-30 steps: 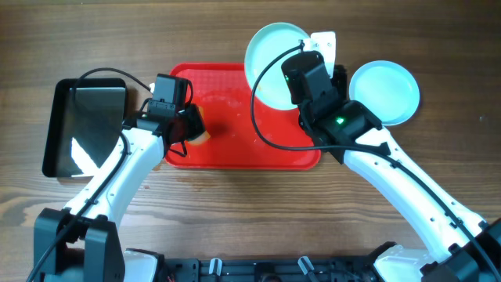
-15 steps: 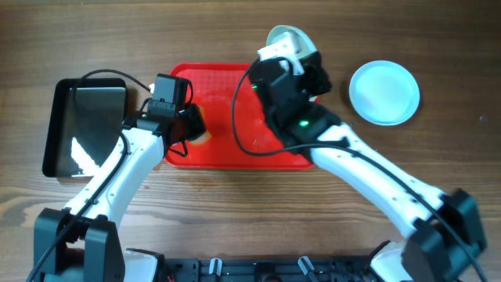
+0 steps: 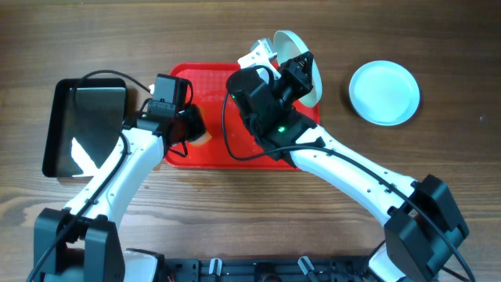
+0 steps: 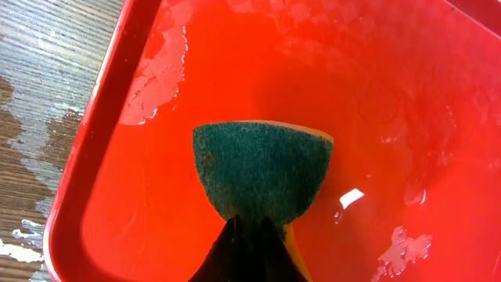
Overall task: Clean dirty plates on tray and stack at the side
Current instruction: 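Lift the cleaned plate off the tray with the right gripper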
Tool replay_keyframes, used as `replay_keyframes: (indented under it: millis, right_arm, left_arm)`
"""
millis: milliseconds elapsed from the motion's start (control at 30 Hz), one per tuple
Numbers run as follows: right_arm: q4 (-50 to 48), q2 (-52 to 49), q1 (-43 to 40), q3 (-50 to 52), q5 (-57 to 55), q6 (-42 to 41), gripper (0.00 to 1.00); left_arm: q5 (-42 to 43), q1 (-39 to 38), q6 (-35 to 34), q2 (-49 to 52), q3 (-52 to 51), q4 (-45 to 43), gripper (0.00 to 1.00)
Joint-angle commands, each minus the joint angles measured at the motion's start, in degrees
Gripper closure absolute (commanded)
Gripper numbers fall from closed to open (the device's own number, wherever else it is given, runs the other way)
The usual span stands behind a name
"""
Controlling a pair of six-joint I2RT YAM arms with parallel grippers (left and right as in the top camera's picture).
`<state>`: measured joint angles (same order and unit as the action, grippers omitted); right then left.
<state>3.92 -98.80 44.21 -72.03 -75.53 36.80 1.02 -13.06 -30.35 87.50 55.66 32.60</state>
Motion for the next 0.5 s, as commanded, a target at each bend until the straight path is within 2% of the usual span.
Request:
replay_keyframes:
  millis: [0,233,367,467]
  right_arm:
    - [-0.5,-0.42,0.68,-0.7,-2.05,0.35,0.96]
    - [4.79,-0.33,-0.74,-0.61,-2.91,-12.44,0.96]
    - [12.52,0.35,-0.76,-0.61,2.19,-24.37,0.96]
    - [13.94,2.01,-1.05,-0.74,4.0,-24.79,0.96]
  left_arm:
    - [0.7,-0.07,-0.57,0.5,-0.26,-0.39,0.96]
    - [0.72,-0.07,-0.57,0.5,-0.26,-0.63,0.96]
    - [0.72,-0.07,-0.57,0.5,-0.26,-0.63,0.96]
    - [0.7,-0.07,-0.55,0.5,-0.26,-0.63,0.96]
